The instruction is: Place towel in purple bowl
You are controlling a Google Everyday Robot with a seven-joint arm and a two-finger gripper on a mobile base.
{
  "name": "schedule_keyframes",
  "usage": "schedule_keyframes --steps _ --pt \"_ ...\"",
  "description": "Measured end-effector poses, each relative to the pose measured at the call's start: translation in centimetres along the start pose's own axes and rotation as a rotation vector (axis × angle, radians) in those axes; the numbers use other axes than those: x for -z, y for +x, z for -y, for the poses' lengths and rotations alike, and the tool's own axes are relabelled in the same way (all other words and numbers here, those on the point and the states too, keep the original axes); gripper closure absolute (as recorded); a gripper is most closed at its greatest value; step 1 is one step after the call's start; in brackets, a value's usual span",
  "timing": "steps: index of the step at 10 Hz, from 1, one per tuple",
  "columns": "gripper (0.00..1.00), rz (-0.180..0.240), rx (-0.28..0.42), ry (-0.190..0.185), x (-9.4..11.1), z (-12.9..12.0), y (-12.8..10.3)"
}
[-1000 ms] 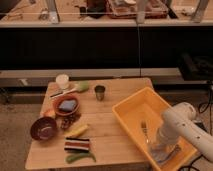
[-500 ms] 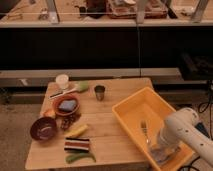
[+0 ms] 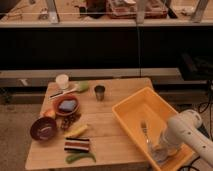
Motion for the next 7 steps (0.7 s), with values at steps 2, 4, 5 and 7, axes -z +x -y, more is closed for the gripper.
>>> schedule_keyframes --steps 2,4,5,7 --pt "0.47 -0.006 -0.027 -0.002 -0.2 -0.9 0.4" --pt "0.47 -0.007 -0.049 -0.004 -0.5 -1.4 0.7" --pt "0.47 -0.004 -0.058 -0.006 -0.8 -1.7 1.0" --pt "0.47 0.003 -0.066 -0.005 -1.3 -1.8 1.4"
